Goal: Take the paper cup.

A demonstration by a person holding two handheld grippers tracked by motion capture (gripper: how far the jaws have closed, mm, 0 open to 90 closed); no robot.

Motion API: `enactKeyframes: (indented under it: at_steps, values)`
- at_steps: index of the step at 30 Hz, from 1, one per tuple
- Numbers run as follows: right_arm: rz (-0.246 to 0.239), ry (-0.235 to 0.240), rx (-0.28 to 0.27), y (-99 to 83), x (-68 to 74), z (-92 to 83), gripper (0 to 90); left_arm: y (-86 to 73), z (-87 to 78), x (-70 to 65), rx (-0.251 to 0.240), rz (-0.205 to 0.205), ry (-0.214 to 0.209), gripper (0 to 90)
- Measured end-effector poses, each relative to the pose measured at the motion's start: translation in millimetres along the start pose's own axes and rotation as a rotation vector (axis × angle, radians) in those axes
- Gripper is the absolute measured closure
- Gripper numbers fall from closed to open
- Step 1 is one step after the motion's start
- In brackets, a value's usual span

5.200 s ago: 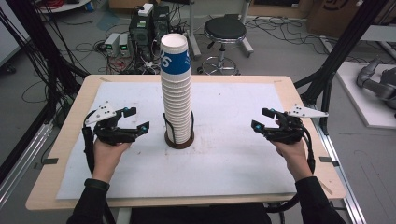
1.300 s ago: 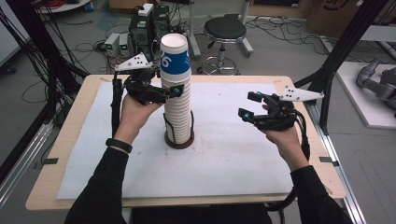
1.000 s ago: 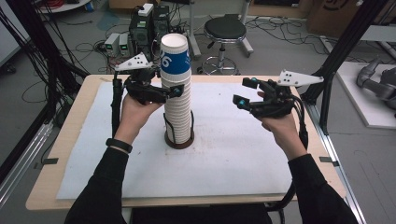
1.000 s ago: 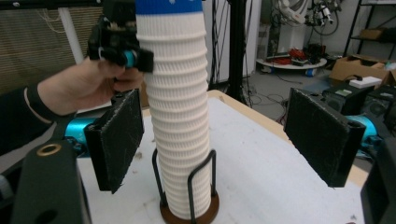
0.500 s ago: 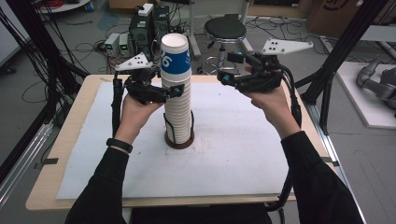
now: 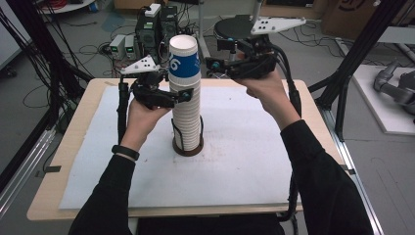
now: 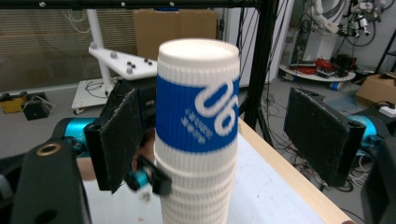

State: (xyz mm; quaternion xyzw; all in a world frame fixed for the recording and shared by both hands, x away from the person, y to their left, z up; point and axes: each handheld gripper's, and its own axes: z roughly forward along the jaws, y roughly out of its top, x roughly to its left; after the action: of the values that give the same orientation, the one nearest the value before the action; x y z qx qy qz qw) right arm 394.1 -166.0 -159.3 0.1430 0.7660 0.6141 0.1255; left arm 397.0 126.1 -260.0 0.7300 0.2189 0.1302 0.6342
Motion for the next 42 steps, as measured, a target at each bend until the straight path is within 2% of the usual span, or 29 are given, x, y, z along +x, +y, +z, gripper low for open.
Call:
enactKeyframes:
  at_steps: [8,12,24,25,35,38,42]
  values:
    - [0.036,0.034,-0.003,11.2,2.1,25.1,20.2,0.1,-0.3,-0.1,0.002,0.000,0.000,11.9]
    - [0.056,0.034,-0.024,18.0,3.4,32.8,20.2,0.0,-0.2,0.0,0.001,0.001,-0.001,11.9]
    - [0.085,0.025,0.006,24.8,4.0,54.7,22.1,0.2,0.0,-0.7,0.002,0.003,-0.001,11.9]
    - [0.085,0.024,0.013,24.8,3.9,55.5,27.7,0.2,0.0,-0.7,0.002,0.003,-0.001,11.9]
    - [0.083,0.038,0.027,24.7,4.4,57.0,30.7,0.2,0.5,-1.1,0.001,0.002,0.001,11.9]
    - [0.075,0.033,0.015,25.6,5.5,56.1,30.9,0.2,0.4,-1.0,0.001,0.002,0.001,11.9]
    - [0.060,0.026,-0.036,31.6,6.8,50.2,31.1,0.2,0.2,-0.8,0.002,0.003,0.000,11.9]
